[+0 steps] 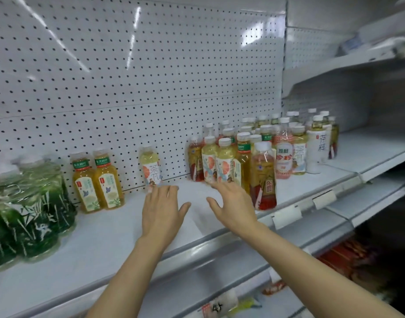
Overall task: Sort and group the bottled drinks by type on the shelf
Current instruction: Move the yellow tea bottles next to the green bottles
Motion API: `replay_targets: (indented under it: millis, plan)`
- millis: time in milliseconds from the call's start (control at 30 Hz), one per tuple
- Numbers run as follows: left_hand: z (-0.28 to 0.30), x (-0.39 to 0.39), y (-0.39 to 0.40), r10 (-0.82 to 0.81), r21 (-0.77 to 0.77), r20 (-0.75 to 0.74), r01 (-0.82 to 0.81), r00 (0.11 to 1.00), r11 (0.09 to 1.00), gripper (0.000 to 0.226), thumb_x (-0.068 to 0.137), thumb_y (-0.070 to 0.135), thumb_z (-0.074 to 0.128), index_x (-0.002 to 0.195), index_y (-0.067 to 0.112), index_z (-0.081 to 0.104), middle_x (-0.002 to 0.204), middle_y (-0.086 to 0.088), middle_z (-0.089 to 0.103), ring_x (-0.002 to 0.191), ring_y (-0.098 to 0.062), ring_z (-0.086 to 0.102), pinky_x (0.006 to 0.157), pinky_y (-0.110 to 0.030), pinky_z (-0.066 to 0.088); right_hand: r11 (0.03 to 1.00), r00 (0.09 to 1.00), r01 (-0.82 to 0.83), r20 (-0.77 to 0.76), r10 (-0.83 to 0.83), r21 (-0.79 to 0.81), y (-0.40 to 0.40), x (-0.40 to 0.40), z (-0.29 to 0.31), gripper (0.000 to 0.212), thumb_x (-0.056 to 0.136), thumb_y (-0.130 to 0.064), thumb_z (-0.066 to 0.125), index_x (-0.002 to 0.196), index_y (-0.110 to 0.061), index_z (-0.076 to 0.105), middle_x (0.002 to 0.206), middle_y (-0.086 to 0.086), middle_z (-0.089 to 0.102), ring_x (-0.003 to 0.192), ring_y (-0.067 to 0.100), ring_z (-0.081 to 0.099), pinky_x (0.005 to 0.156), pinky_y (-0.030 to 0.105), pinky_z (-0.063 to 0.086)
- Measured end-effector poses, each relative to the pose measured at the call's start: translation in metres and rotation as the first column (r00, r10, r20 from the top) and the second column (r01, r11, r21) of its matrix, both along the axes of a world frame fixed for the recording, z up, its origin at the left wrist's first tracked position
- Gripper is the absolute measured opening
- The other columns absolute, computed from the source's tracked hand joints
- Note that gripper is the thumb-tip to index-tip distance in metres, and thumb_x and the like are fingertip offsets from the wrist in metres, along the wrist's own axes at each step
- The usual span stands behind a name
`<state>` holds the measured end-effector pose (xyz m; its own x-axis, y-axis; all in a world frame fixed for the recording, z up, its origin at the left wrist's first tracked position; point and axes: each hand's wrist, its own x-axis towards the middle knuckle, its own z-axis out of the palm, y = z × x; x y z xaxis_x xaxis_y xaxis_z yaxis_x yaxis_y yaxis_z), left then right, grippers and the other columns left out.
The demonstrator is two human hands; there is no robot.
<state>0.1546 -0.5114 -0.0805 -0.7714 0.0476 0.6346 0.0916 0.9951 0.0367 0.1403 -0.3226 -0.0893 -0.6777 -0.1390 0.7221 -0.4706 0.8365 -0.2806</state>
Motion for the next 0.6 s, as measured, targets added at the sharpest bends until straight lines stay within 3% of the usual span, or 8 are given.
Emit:
replay_targets:
  millis: [200,400,600]
  plan:
    - [-0.008,-0.011,0.064,-0.003,0.018,0.098,0.001,0.995,1.0,0.057,0.095,0.054,0.05,0.139,0.018,0.05,0.134,-0.003,0.056,0.121,-0.024,0.05,0.1,-0.035,0.038,0.999,0.998,0.017,-0.056,-0.016,0.035,0.068,0.014,-0.008,0.032,0.083,-0.03,0.069,0.11,-0.014,0.068,0.098,0.003,0.071,0.089,0.026,0.063,0.075,0.037,0.051]
    - [0.001,-0.04,0.095,0.015,0.069,0.158,-0.026,0.987,0.997,0.054,0.095,0.053,0.051,0.133,0.013,0.051,0.131,-0.008,0.056,0.119,-0.028,0.05,0.097,-0.038,0.042,0.997,0.994,0.06,-0.096,-0.055,0.054,0.129,0.026,-0.011,0.026,0.079,-0.027,0.074,0.102,-0.015,0.069,0.092,0.0,0.071,0.082,0.022,0.063,0.07,0.034,0.052]
    - [0.031,-0.089,0.117,-0.052,0.347,0.211,-0.025,0.976,0.937,0.058,0.094,0.052,0.054,0.13,0.007,0.049,0.129,-0.014,0.054,0.118,-0.034,0.052,0.093,-0.045,0.047,0.981,0.98,0.185,-0.087,-0.18,0.053,0.18,0.012,-0.011,0.032,0.079,-0.028,0.076,0.106,-0.012,0.07,0.096,0.003,0.072,0.088,0.026,0.066,0.075,0.037,0.053]
